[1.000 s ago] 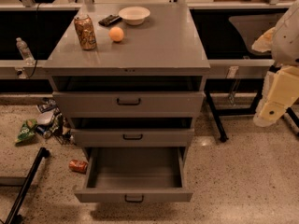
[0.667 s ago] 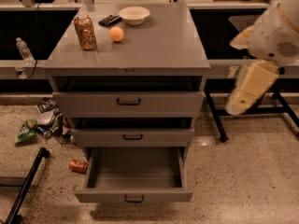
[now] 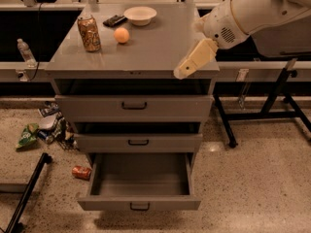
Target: Place orange into bottom drawer
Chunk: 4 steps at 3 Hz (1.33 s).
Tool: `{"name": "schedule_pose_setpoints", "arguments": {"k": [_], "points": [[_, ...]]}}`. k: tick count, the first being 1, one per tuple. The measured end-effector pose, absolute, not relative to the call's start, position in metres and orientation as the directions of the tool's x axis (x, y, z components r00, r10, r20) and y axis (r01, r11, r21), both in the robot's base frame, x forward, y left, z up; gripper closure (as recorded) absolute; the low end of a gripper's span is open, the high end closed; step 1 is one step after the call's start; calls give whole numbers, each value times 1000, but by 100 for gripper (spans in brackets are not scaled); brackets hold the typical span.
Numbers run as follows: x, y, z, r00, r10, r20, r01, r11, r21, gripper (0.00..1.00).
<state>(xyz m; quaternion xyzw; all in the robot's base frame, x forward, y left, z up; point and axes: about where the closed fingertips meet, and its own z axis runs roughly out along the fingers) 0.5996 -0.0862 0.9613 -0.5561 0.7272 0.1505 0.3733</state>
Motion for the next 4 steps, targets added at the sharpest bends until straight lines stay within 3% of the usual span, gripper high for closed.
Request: {"name": "schedule_pose_setpoints", "arguments": {"k": [2, 3, 4], "points": [[594, -87, 960, -103, -707, -700, -924, 329, -196, 0], [648, -72, 949, -87, -655, -751, -911, 357, -207, 0], [747, -49, 931, -79, -542, -837, -876, 439, -201, 0]]}}
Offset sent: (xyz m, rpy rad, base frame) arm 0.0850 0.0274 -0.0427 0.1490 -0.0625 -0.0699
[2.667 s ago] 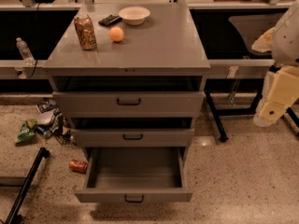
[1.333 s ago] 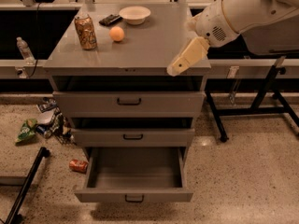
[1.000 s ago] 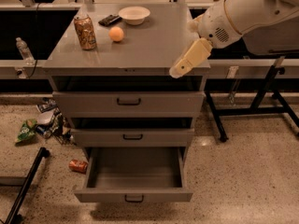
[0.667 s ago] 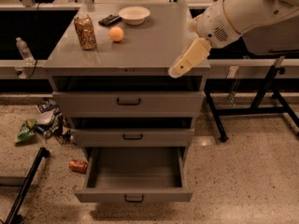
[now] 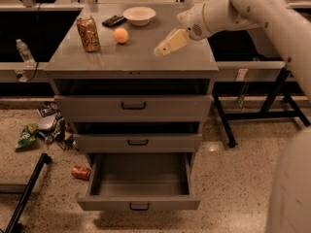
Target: Place orange into bottom drawer
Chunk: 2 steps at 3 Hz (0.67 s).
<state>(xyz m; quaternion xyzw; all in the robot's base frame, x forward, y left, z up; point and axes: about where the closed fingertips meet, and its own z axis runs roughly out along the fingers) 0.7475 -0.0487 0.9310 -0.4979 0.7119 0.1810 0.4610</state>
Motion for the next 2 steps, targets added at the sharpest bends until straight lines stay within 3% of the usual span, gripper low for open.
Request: {"name": "schedule_pose_setpoints", "arguments": {"k": [2], "points": [[851, 5, 899, -146, -435, -888, -830, 543, -130, 0]]}}
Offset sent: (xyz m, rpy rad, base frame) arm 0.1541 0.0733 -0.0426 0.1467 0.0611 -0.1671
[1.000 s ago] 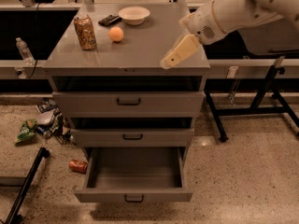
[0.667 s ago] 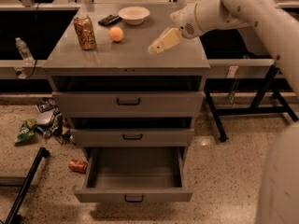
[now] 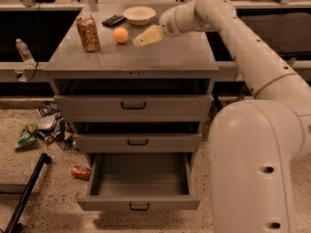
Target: Place orange into bottom drawer
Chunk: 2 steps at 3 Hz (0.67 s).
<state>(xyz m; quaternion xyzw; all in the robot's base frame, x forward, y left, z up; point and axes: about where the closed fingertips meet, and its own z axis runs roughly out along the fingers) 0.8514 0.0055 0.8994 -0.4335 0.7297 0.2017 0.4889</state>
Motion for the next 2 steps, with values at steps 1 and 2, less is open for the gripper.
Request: {"name": "schedule_pose_setpoints", "arguments": {"k": [1, 2], "points": [[876, 35, 890, -172, -415, -893, -819, 564, -105, 0], [897, 70, 886, -167, -402, -900, -818, 567, -101, 0]]}}
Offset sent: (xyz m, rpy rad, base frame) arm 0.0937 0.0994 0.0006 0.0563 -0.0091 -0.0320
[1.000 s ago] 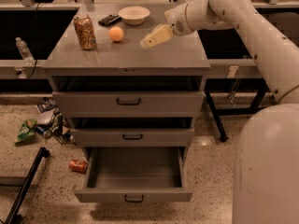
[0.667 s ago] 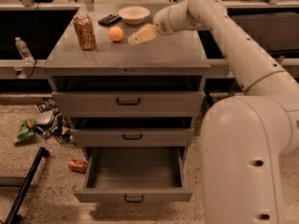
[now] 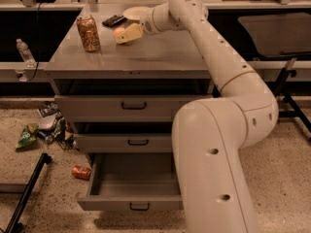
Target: Place orange into bottom drawer
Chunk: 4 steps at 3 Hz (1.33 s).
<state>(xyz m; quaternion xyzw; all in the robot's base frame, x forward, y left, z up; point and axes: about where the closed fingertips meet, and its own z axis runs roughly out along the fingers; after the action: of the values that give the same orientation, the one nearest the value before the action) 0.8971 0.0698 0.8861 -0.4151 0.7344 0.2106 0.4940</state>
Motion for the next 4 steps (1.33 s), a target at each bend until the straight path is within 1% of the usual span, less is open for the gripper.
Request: {"name": "schedule_pose_setpoints", "arguments": {"k": [1, 2, 3, 4], "points": [[908, 99, 882, -158, -394, -905, -826, 555, -97, 0], [916, 116, 864, -180, -393, -902, -831, 552, -74, 2], [922, 117, 850, -207, -384, -900, -828, 559, -49, 33], [923, 119, 847, -201, -378, -904, -832, 552, -46, 56]]}}
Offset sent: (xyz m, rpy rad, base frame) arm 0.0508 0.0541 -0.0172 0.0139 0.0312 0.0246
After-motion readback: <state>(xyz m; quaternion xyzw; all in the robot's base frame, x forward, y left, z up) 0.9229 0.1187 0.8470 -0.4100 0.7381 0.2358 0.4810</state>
